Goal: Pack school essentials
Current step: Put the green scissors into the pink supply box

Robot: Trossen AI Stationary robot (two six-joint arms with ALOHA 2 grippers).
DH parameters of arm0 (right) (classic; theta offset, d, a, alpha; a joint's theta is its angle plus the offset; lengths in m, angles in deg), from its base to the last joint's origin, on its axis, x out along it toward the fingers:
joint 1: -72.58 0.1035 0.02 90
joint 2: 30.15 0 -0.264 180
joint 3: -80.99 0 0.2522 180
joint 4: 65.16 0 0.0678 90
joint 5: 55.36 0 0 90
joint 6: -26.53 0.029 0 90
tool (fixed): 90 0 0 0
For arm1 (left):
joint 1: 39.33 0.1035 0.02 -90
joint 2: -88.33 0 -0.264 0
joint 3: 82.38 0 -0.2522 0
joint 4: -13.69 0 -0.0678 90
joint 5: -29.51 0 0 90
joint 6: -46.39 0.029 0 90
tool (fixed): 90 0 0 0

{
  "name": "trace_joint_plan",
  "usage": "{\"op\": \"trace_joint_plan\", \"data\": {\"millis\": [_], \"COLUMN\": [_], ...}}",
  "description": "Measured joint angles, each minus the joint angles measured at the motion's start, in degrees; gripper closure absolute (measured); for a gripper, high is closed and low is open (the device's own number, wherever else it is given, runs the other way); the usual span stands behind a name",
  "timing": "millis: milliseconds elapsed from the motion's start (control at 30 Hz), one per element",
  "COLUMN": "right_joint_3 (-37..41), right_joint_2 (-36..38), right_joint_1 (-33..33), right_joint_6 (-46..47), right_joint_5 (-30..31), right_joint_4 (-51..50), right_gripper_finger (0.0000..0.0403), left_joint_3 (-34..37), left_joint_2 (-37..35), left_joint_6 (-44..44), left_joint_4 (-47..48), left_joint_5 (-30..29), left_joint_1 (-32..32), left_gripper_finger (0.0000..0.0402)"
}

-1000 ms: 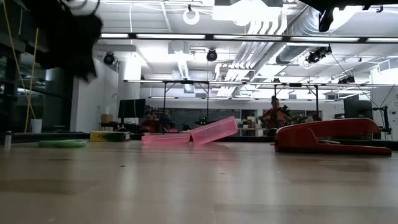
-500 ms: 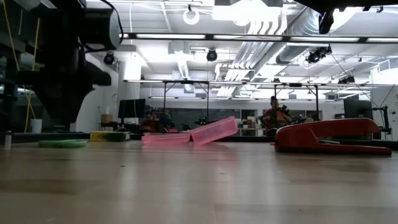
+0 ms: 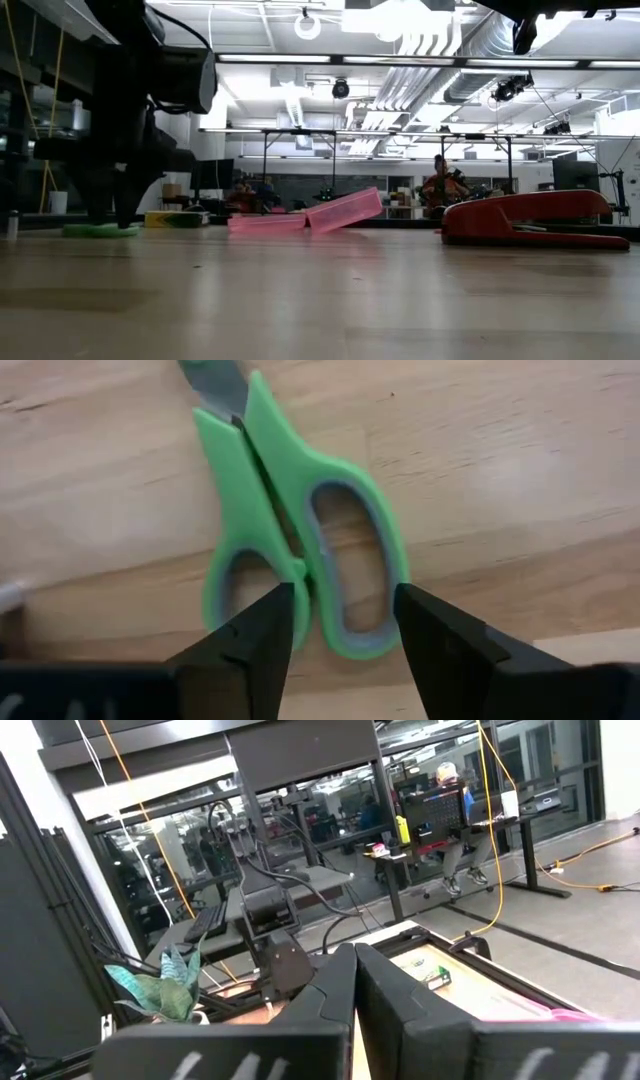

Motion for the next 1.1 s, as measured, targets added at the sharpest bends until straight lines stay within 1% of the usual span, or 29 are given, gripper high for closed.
{"op": "trace_joint_plan", "data": {"millis": [167, 267, 367, 467, 533, 667, 767, 867, 1100], "right_joint_3": [0.0, 0.0, 0.0, 0.0, 0.0, 0.0, 0.0, 0.0, 0.0], "right_joint_2": [0.0, 0.0, 0.0, 0.0, 0.0, 0.0, 0.0, 0.0, 0.0], "right_joint_1": [0.0, 0.0, 0.0, 0.0, 0.0, 0.0, 0.0, 0.0, 0.0], "right_joint_6": [0.0, 0.0, -0.2, -0.1, -0.2, -0.1, -0.1, 0.0, 0.0], "right_joint_5": [0.0, 0.0, 0.0, 0.0, 0.1, 1.2, 1.2, 1.2, 1.2], "right_joint_4": [0.0, -0.1, -0.1, -0.1, -0.3, -0.5, -0.6, -0.9, -1.1], "right_gripper_finger": [0.0402, 0.0402, 0.0402, 0.0402, 0.0402, 0.0402, 0.0402, 0.0402, 0.0402], "left_joint_3": [-0.1, 0.2, 0.7, 0.4, 0.5, 0.5, 0.5, 0.5, 0.5], "left_joint_2": [0.6, -1.2, -3.0, -5.3, -6.3, -8.2, -7.6, -5.5, -2.3], "left_joint_6": [-1.9, -3.4, -4.4, -3.5, -4.3, -6.2, -5.1, -4.8, -2.4], "left_joint_4": [-0.2, 0.0, 1.4, 2.8, 5.3, 7.2, 6.4, 6.3, 4.4], "left_joint_5": [0.3, 0.5, -0.2, -0.4, -1.5, -3.3, -4.1, -4.3, -2.4], "left_joint_1": [0.0, 0.0, -0.1, 0.6, 0.7, 0.7, 0.7, 1.6, 3.3], "left_gripper_finger": [0.0264, 0.0272, 0.0275, 0.0275, 0.0275, 0.0275, 0.0275, 0.0275, 0.0276]}}
